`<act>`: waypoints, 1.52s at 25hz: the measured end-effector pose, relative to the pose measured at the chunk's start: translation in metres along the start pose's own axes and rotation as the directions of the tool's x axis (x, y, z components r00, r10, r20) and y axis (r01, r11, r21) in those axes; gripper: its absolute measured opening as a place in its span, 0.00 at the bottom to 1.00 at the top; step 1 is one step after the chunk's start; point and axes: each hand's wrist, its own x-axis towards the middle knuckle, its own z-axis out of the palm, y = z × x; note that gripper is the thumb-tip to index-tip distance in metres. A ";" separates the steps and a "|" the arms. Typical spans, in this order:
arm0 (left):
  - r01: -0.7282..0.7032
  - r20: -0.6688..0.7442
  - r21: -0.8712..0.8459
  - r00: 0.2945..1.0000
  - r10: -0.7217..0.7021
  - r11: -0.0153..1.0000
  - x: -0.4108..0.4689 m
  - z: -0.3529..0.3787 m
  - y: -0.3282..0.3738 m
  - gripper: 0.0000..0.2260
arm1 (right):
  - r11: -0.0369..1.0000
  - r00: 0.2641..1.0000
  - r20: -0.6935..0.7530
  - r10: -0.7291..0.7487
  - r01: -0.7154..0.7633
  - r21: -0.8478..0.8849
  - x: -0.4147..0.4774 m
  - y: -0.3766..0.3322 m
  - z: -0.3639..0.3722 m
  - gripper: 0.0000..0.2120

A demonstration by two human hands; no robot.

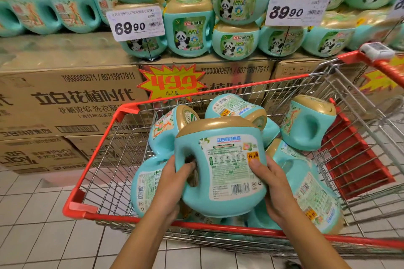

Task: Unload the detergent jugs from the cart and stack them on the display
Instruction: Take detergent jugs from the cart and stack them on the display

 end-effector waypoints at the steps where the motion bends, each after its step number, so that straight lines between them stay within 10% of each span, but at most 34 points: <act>1: -0.050 -0.089 0.061 0.995 0.055 0.997 -0.006 0.000 0.000 0.12 | 0.999 0.998 -0.039 -0.042 0.042 -0.010 -0.002 -0.001 0.005 0.29; 6: -0.160 -0.032 0.281 0.984 0.176 0.946 -0.042 0.035 0.000 0.36 | 0.934 0.947 -0.159 -0.279 0.229 -0.275 -0.010 0.001 0.040 0.30; 10: -0.200 -0.110 0.247 0.966 0.232 0.948 -0.034 0.038 0.002 0.53 | 0.886 0.946 0.024 -0.323 0.312 -0.343 -0.030 0.009 0.052 0.21; 18: -0.174 -0.022 -0.283 0.984 0.175 0.943 -0.027 -0.002 0.001 0.38 | 0.856 0.920 0.225 -0.320 0.383 -0.347 -0.023 -0.020 0.043 0.19; 22: -0.101 0.161 -0.417 0.970 0.183 0.903 -0.035 -0.020 0.007 0.46 | 0.938 0.977 0.210 -0.037 0.106 -0.329 -0.004 -0.031 0.030 0.47; 25: -0.037 0.232 -0.516 0.956 0.181 0.856 -0.039 -0.027 0.009 0.40 | 0.982 0.883 0.431 0.186 -0.151 -0.114 0.001 -0.029 0.032 0.57; 31: -0.164 0.031 -0.202 0.984 0.174 0.965 -0.035 -0.054 0.032 0.40 | 0.999 0.954 0.298 0.023 -0.015 -0.029 0.001 -0.016 0.069 0.40; 38: -0.232 -0.175 -0.150 0.963 0.205 0.961 -0.041 -0.127 0.042 0.36 | 0.978 0.923 0.374 -0.096 0.157 -0.138 -0.001 0.008 0.155 0.42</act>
